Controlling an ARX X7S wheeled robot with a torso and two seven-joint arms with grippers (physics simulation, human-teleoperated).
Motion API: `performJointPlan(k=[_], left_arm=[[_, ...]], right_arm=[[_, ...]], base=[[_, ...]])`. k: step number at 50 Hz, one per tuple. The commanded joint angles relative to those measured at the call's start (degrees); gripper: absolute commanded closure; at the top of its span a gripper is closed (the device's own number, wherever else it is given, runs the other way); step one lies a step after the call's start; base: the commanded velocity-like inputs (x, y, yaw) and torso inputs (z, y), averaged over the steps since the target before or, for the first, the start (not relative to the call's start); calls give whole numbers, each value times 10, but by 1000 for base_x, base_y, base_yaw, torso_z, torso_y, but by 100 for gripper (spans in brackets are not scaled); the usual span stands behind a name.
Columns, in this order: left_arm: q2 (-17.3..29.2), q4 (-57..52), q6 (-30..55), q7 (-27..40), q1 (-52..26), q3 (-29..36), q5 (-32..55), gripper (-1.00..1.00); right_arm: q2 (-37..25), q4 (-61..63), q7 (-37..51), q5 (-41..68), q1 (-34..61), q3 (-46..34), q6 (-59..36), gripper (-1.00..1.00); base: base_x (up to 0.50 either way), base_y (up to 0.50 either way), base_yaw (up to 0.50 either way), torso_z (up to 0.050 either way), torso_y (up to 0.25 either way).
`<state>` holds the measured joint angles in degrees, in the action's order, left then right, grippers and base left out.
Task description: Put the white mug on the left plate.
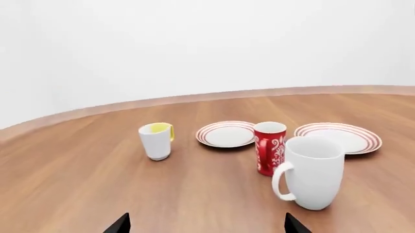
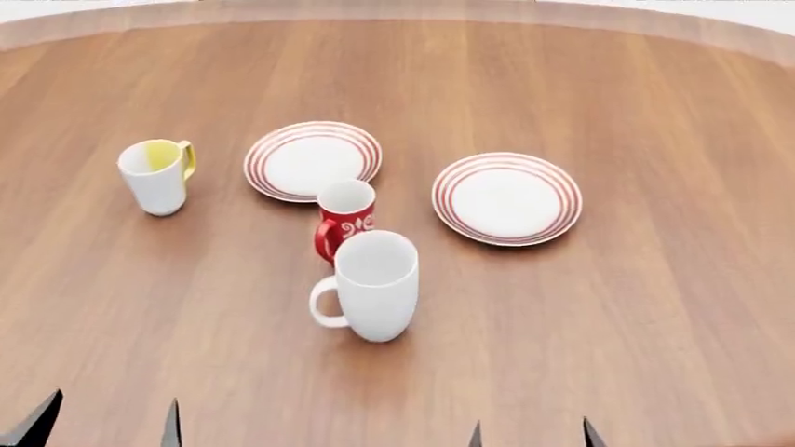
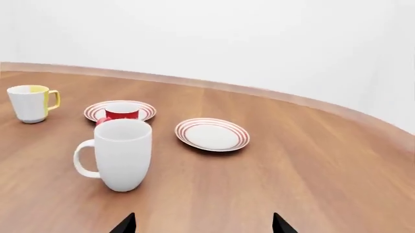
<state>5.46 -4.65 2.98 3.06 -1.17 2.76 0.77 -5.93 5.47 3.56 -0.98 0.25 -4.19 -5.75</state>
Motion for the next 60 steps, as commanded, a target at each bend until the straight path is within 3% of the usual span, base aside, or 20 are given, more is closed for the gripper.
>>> performJointPlan(k=[1,60], left_arm=[[29,-57,14,0,10,3,2,-100],[59,-56,-4,16,35,24,26,-100]], right_arm=[[-23,36,6,-10,1,-11,-38,-100],[-38,14,36,5,4,-32,-22,-100]], base=[[332,0,0,0,0],[383,56,0,0,0]])
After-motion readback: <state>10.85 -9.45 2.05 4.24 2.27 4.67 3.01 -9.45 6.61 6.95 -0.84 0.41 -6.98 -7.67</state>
